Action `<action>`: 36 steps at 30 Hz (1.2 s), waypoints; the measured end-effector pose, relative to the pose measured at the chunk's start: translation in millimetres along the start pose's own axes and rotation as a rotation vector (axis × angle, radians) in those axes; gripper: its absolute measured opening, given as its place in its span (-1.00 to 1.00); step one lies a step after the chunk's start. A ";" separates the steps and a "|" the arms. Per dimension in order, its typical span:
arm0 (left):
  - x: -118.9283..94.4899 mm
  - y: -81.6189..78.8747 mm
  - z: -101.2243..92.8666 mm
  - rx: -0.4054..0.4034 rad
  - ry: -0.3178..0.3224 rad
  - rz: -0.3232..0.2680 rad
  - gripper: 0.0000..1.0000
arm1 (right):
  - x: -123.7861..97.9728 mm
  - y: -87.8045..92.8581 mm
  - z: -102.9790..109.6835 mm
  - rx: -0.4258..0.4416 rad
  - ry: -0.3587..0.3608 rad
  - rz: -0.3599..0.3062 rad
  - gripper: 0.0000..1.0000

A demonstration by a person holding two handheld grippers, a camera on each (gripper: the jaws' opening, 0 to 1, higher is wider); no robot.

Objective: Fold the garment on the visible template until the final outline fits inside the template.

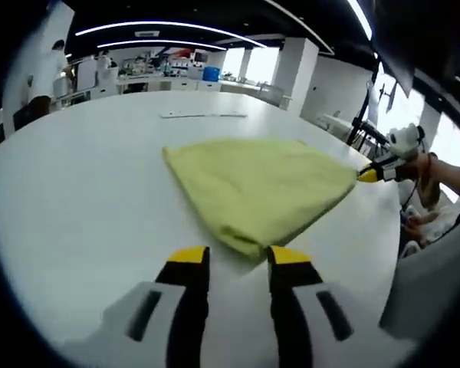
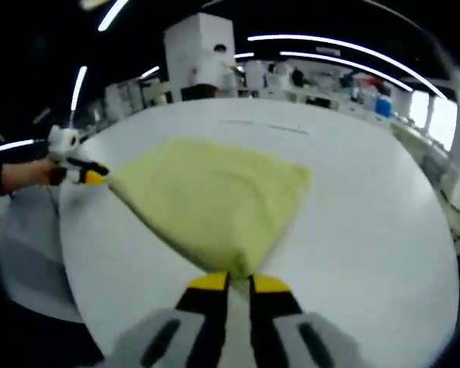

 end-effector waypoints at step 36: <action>-9.3 1.8 4.9 0.169 -0.002 0.118 -1.00 | -4.6 -4.5 -12.5 -0.129 0.004 -0.012 -1.00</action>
Point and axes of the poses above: the point that each gripper's makers call its tool centre point, and the gripper's own axes: x roughly forward along the fingers, z roughly to its left, y roughly out of its underside, the point moved 10 cm from there along -x, roughly backward along the fingers, and after that the axes turned 9 degrees about y, right-handed, at the moved point
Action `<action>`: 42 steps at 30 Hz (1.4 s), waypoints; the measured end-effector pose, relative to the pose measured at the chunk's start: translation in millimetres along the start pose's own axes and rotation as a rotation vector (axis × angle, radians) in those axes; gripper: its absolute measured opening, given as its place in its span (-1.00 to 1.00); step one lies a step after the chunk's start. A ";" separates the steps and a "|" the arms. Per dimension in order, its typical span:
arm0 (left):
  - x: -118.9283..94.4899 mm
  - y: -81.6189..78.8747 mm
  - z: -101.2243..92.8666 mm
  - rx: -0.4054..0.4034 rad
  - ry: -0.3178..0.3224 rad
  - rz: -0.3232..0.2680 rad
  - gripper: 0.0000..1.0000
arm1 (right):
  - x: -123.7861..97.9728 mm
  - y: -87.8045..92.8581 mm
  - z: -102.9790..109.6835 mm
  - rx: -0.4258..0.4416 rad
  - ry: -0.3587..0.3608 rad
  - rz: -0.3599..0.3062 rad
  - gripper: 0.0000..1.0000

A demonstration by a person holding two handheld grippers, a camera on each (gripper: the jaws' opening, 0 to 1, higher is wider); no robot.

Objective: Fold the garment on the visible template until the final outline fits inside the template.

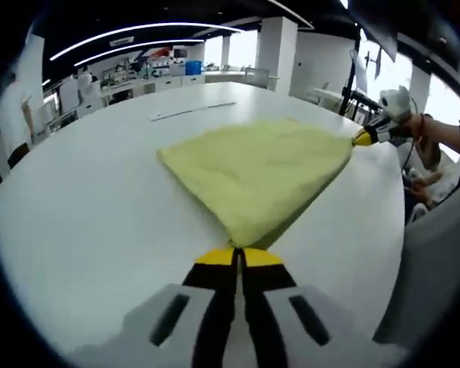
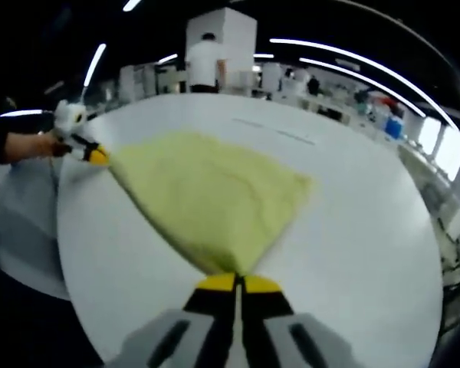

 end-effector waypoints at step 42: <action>1.7 5.1 -7.2 -0.025 0.022 -0.004 -1.00 | -10.1 15.7 1.2 -0.060 0.008 0.043 -1.00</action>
Point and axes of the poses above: the point that each gripper's makers call its tool centre point, and the gripper's own axes: x roughly forward along the fingers, z roughly to its left, y roughly out of its underside, the point moved 10 cm from there along -x, roughly backward along the fingers, and after that the axes turned 9 degrees about y, right-handed, at the moved point
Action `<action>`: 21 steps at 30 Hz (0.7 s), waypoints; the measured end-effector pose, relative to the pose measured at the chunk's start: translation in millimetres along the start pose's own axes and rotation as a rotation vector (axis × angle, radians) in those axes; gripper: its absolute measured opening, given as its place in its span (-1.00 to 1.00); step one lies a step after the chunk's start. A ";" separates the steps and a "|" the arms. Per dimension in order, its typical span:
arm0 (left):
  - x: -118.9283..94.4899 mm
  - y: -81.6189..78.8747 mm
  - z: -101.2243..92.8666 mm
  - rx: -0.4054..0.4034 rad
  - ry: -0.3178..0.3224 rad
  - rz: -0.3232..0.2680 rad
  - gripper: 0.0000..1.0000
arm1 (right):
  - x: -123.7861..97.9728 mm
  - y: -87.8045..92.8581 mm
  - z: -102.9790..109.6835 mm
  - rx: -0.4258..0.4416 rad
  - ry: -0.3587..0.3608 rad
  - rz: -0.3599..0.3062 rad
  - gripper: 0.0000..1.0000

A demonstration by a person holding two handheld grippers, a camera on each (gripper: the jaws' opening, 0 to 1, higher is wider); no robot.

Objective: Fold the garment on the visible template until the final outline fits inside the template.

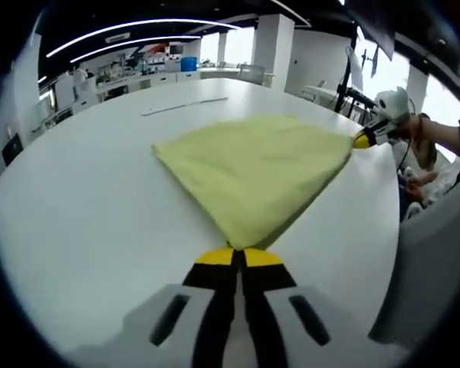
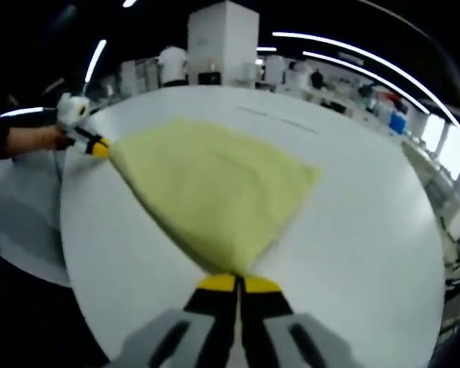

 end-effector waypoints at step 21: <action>-3.5 6.7 -9.2 0.005 0.008 0.024 -1.00 | -5.1 13.2 6.0 -0.011 -0.056 0.019 -1.00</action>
Point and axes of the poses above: the point that each gripper's makers call its tool centre point, and the gripper's own axes: x roughly forward along the fingers, z roughly to its left, y roughly out of its underside, the point moved 10 cm from there along -x, roughly backward along the fingers, and after that the axes turned 9 degrees about y, right-handed, at the moved point
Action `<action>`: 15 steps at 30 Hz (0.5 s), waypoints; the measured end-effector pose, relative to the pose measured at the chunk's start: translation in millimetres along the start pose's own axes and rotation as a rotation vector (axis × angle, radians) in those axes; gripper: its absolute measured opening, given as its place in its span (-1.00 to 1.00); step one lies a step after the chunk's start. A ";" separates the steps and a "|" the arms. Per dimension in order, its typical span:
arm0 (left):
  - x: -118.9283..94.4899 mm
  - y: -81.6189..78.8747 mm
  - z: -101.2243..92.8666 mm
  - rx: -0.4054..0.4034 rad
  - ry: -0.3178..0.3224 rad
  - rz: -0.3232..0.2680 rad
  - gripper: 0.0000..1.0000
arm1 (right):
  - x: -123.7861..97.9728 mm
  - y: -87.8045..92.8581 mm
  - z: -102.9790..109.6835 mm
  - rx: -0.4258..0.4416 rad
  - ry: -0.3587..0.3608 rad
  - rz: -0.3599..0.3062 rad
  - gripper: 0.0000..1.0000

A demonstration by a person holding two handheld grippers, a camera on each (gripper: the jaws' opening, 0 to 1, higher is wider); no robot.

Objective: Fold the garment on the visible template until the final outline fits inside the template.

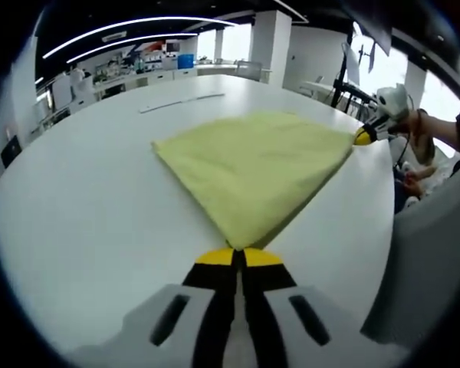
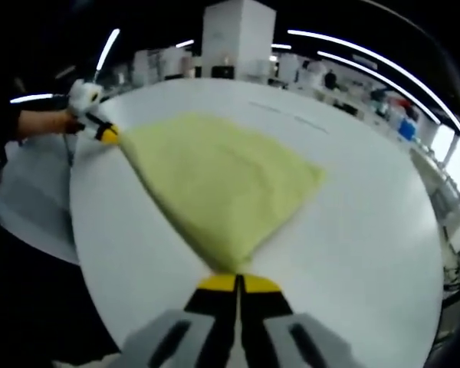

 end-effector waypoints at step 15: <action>-2.8 -1.5 -9.9 -0.053 0.030 -0.057 -0.43 | -8.3 -5.8 -0.4 0.173 0.004 -0.100 -0.40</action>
Point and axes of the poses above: the point that each gripper's makers call its tool centre point, and the gripper's own axes: x roughly forward along the fingers, z roughly to its left, y roughly out of its underside, the point moved 10 cm from there along -x, roughly backward along the fingers, and after that the axes turned 9 degrees about y, right-handed, at the moved point
